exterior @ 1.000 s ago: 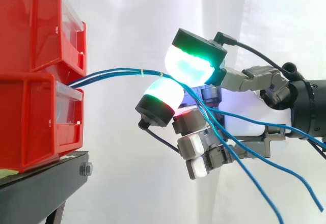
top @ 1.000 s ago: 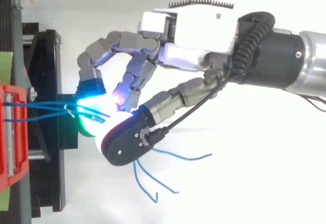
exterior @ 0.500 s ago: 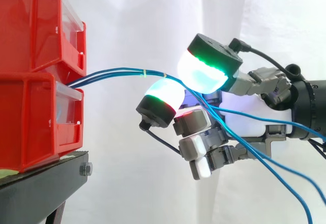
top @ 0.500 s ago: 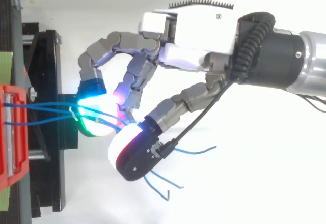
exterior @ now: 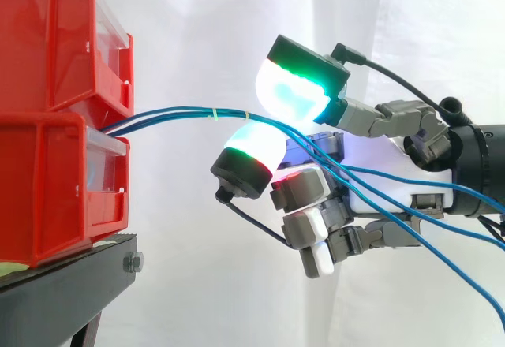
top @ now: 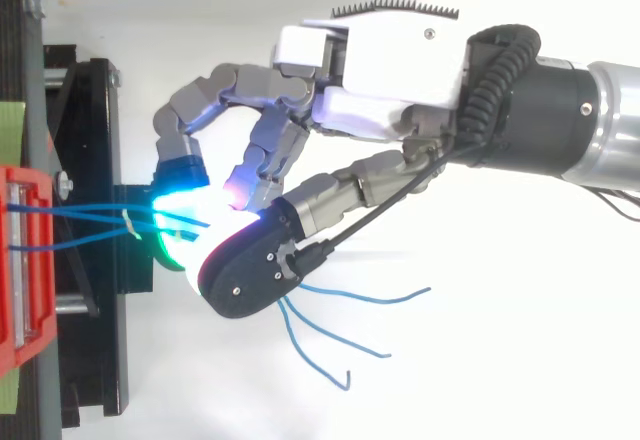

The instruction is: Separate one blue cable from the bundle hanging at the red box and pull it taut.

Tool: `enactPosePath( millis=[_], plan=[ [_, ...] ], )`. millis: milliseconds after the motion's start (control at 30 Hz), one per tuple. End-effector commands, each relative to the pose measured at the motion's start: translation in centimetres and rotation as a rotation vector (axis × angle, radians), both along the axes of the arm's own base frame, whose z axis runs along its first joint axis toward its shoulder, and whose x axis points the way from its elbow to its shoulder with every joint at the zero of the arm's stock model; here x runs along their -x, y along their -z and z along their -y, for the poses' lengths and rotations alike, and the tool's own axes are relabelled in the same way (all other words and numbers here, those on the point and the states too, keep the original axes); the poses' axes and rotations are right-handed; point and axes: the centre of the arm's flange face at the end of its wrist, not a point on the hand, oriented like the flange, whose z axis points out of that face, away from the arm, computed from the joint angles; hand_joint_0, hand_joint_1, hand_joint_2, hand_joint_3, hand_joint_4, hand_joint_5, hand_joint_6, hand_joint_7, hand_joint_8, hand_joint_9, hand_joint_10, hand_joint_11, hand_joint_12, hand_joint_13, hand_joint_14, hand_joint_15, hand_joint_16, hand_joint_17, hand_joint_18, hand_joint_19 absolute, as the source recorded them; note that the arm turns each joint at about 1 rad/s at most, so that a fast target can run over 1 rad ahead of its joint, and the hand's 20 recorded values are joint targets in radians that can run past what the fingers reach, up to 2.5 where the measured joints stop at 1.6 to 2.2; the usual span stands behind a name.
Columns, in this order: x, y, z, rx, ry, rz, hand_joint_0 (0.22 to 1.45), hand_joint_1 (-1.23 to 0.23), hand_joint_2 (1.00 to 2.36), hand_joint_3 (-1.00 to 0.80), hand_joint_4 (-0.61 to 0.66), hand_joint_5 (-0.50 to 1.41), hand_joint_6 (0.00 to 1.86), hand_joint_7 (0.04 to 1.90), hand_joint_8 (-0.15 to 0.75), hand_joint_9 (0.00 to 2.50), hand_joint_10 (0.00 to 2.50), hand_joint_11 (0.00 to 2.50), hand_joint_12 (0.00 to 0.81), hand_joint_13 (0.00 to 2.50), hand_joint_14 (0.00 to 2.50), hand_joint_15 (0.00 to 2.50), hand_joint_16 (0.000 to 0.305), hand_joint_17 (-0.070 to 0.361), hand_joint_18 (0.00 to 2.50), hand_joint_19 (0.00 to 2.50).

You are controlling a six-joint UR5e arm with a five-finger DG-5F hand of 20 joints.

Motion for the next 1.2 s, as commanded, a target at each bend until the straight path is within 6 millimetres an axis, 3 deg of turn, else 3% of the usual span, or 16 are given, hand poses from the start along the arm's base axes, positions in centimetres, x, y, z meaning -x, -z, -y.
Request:
enactPosePath(
  millis=[0, 100, 167, 233, 300, 367, 467, 733, 800, 1167],
  plan=[
    [-0.02, 0.00, -0.03, 0.000, 0.000, 0.000, 0.65, -0.73, 1.00, -0.50, 0.06, -0.15, 0.80, 1.19, 0.347, 1.19, 0.02, 1.08, 0.407, 1.20, 0.02, 0.71, 0.047, 0.106, 1.09, 0.66],
    [-0.03, 0.00, -0.13, 0.000, 0.000, 0.000, 0.64, -0.78, 1.02, -0.24, 0.05, -0.16, 0.84, 1.32, 0.352, 1.19, 0.02, 1.09, 0.409, 1.20, 0.02, 0.72, 0.048, 0.108, 1.09, 0.66],
    [0.05, 0.11, -0.14, 0.001, -0.002, -0.006, 0.65, -0.83, 1.02, -0.20, 0.02, -0.17, 0.86, 1.32, 0.354, 1.18, 0.02, 1.09, 0.412, 1.20, 0.02, 0.72, 0.049, 0.110, 1.10, 0.66],
    [0.07, 0.13, -0.02, 0.001, 0.000, -0.007, 0.70, -0.91, 1.02, -0.24, -0.02, -0.17, 0.88, 1.31, 0.349, 1.15, 0.02, 1.10, 0.408, 1.18, 0.02, 0.73, 0.049, 0.111, 1.10, 0.64],
    [0.06, 0.13, -0.14, 0.001, -0.002, -0.007, 0.80, -0.98, 1.01, -0.40, -0.02, -0.18, 0.89, 1.32, 0.342, 1.13, 0.02, 1.10, 0.401, 1.15, 0.02, 0.72, 0.048, 0.109, 1.05, 0.63],
    [0.06, 0.13, -0.14, 0.001, -0.002, -0.007, 0.84, -0.97, 1.00, -0.50, -0.01, -0.18, 0.89, 1.32, 0.341, 1.13, 0.02, 1.10, 0.397, 1.14, 0.02, 0.72, 0.048, 0.108, 1.03, 0.64],
    [0.06, 0.13, -0.14, 0.001, -0.002, -0.007, 0.87, -0.97, 1.00, -0.50, -0.04, -0.17, 0.89, 1.31, 0.334, 1.13, 0.02, 1.11, 0.390, 1.13, 0.02, 0.71, 0.048, 0.107, 1.02, 0.62],
    [0.06, 0.13, -0.14, 0.001, -0.002, -0.007, 0.81, -1.01, 1.00, -0.50, 0.04, -0.16, 0.89, 1.28, 0.337, 1.14, 0.02, 1.11, 0.385, 1.14, 0.03, 0.70, 0.046, 0.104, 1.04, 0.55],
    [0.06, 0.13, -0.12, 0.001, 0.000, -0.007, 0.76, -1.04, 1.00, -0.50, 0.05, -0.14, 0.89, 1.35, 0.331, 1.14, 0.02, 1.10, 0.384, 1.13, 0.03, 0.71, 0.046, 0.103, 1.03, 0.56],
    [0.06, 0.13, -0.12, 0.001, 0.000, -0.007, 0.53, -1.03, 1.00, -0.50, 0.11, -0.15, 0.87, 1.26, 0.352, 1.18, 0.02, 1.11, 0.405, 1.16, 0.02, 0.73, 0.049, 0.111, 1.07, 0.60]
  ],
)
